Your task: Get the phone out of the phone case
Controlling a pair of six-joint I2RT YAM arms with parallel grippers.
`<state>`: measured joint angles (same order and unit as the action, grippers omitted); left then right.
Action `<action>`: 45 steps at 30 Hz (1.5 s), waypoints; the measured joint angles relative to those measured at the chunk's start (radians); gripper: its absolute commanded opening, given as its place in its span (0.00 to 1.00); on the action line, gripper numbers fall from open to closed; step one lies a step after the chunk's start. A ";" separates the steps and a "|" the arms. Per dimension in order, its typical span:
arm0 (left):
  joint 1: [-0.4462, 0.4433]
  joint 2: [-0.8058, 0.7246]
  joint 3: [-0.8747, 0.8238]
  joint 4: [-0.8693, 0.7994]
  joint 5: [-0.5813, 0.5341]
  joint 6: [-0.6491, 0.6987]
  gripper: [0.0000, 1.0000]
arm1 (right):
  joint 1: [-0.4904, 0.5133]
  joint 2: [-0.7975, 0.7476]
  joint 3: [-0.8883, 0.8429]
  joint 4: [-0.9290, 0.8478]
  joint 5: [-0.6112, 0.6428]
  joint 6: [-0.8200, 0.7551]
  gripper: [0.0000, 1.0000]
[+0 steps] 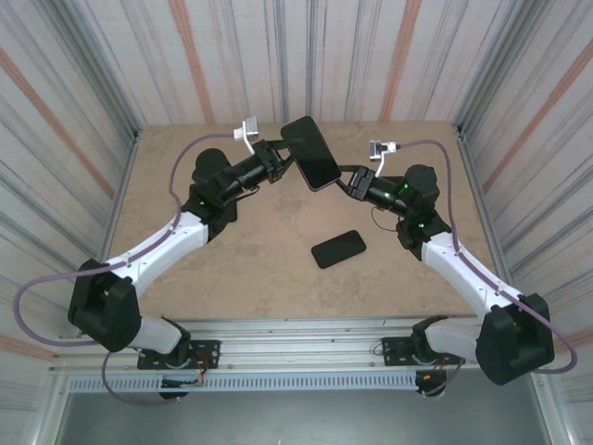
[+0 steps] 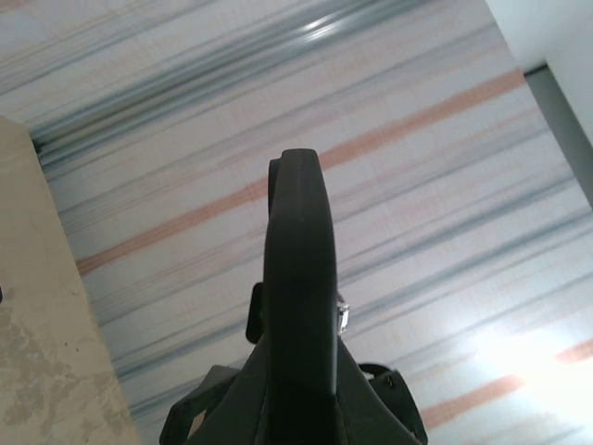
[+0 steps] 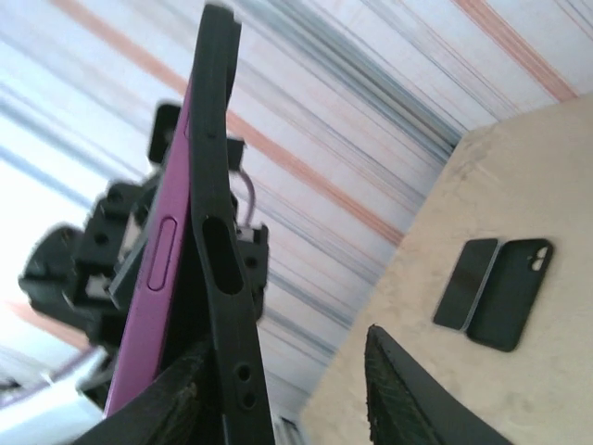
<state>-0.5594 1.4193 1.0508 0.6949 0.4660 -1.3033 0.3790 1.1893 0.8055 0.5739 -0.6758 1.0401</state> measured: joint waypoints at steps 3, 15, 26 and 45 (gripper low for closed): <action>-0.010 -0.001 -0.018 0.019 -0.061 -0.035 0.00 | 0.015 0.004 -0.005 0.035 0.037 0.108 0.32; -0.019 -0.011 -0.058 0.062 -0.170 -0.109 0.00 | 0.045 0.015 -0.007 0.101 0.077 0.282 0.18; -0.019 -0.011 -0.071 0.032 -0.227 -0.117 0.20 | 0.048 0.054 -0.007 0.142 0.069 0.346 0.00; -0.026 0.009 -0.071 -0.104 -0.237 -0.111 0.62 | 0.039 0.077 -0.086 0.272 0.192 0.409 0.00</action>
<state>-0.5858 1.4281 0.9794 0.5907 0.2295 -1.4143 0.4183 1.2663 0.7197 0.8459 -0.4839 1.4490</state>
